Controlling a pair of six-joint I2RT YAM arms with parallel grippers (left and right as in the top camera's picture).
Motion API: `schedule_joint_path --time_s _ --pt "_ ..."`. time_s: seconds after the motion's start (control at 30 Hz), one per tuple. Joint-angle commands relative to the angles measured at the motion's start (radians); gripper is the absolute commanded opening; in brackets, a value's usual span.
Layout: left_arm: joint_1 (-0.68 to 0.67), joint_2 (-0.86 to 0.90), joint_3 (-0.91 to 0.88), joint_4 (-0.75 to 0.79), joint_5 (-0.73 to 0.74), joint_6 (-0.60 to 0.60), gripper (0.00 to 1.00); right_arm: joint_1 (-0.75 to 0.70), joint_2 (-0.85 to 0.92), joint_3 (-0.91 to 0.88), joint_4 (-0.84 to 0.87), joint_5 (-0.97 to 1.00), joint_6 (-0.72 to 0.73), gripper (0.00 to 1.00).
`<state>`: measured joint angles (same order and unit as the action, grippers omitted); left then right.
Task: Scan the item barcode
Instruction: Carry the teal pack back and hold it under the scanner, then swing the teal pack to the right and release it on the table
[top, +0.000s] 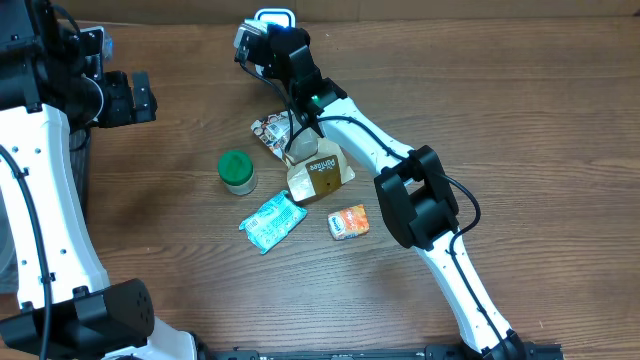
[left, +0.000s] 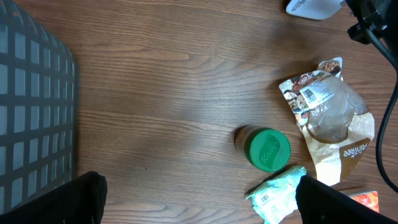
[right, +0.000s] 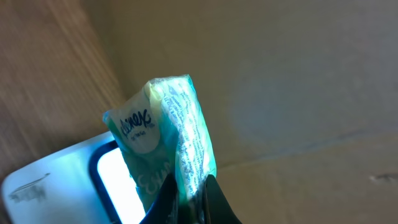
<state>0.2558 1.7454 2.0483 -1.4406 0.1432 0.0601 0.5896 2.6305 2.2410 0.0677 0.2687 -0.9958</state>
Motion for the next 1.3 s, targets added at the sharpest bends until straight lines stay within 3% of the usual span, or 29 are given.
schedule_joint_path --time_s 0.0,0.1,0.17,0.37,0.57,0.73,0.87,1.07,1.27 --pt "0.001 0.001 -0.005 0.001 0.011 0.022 1.00 -0.001 0.007 0.005 0.063 0.085 0.004 0.04" --pt "0.001 0.001 -0.005 0.001 0.011 0.022 0.99 0.004 0.000 0.005 0.158 0.182 0.050 0.04" --pt "0.001 0.001 -0.005 0.001 0.011 0.022 1.00 0.004 -0.027 0.005 0.182 0.249 0.197 0.04" --pt "0.001 0.001 -0.005 0.001 0.011 0.022 0.99 -0.013 -0.216 0.005 -0.090 0.235 0.491 0.04" --pt "0.001 0.001 -0.005 0.001 0.011 0.022 0.99 -0.087 -0.475 0.005 -0.537 -0.076 0.889 0.04" --pt "0.001 0.001 -0.005 0.001 0.011 0.022 0.99 -0.233 -0.643 0.005 -0.871 -0.470 1.147 0.04" --pt "0.001 0.001 -0.005 0.001 0.011 0.022 0.99 -0.375 -0.686 0.005 -1.113 -0.660 1.222 0.04" --pt "0.001 0.001 -0.005 0.001 0.011 0.022 1.00 -0.565 -0.660 -0.036 -1.438 -0.634 1.235 0.04" --pt "0.001 0.001 -0.005 0.001 0.011 0.022 1.00 -0.666 -0.655 -0.236 -1.458 -0.514 1.231 0.04"
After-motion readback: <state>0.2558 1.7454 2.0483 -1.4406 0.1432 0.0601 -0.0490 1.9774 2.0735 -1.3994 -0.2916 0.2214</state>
